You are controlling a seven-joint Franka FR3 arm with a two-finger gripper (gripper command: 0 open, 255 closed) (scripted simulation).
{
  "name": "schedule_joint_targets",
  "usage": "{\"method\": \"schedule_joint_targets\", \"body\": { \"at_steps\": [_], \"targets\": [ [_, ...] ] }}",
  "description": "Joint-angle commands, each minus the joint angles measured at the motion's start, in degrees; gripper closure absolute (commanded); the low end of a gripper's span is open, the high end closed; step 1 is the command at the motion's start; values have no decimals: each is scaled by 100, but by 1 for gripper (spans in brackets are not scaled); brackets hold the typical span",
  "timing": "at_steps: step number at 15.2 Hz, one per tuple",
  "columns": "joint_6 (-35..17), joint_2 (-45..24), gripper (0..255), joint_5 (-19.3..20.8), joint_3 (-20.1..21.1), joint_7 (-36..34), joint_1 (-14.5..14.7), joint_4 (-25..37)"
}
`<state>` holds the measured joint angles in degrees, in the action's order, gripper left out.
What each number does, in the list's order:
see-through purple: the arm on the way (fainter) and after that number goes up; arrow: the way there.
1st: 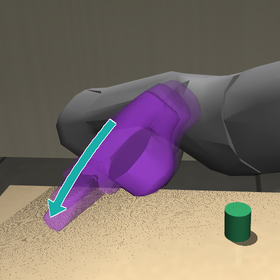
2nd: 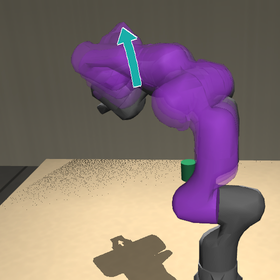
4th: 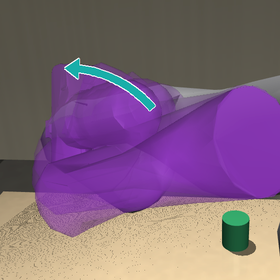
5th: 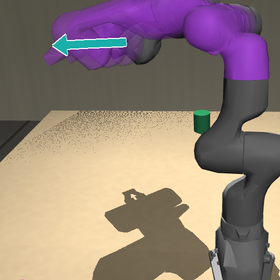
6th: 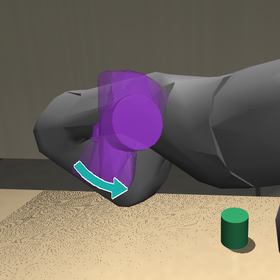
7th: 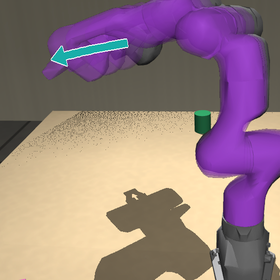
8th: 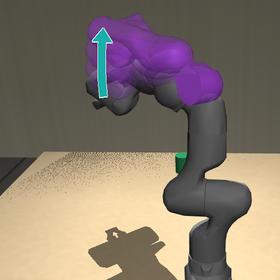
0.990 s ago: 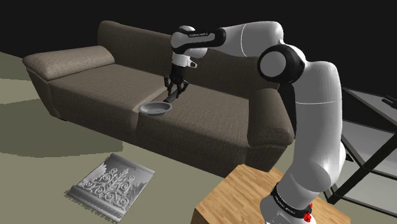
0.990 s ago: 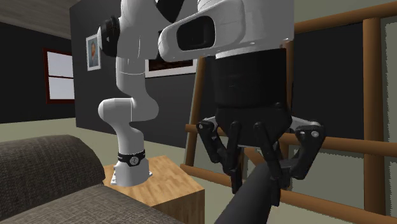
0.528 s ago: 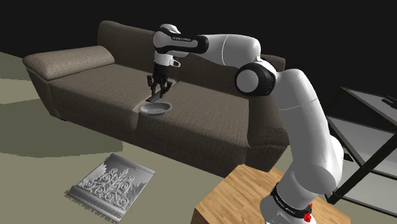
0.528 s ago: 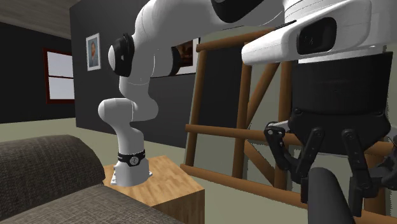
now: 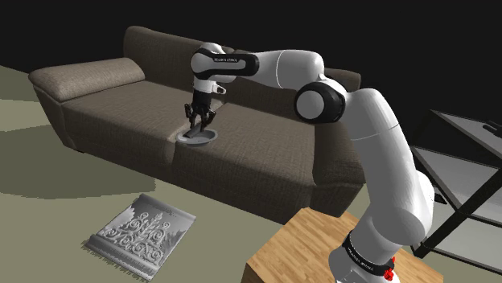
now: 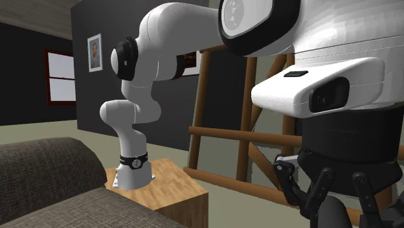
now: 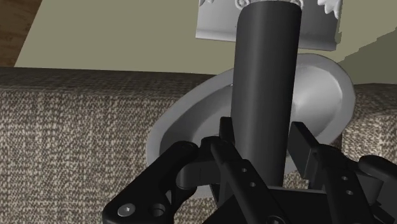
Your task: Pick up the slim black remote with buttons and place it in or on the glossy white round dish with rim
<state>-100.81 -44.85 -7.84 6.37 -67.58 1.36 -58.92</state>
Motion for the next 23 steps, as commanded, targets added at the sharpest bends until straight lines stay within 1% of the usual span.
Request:
{"method": "schedule_joint_targets", "body": {
  "at_steps": [1, 9, 10, 15, 19, 23],
  "targets": [
    [-225, 9, 255, -8, -1, 34, -3, -233],
    [-225, 9, 255, -8, -1, 34, -3, -233],
    [-222, 4, 0, -7, -1, 35, -3, -225],
    [-225, 9, 0, -8, -1, 34, -3, -233],
    [560, -82, 0, 15, -8, -13, -53, 638],
    [560, -82, 0, 15, -8, -13, -53, 638]
  ]
}}
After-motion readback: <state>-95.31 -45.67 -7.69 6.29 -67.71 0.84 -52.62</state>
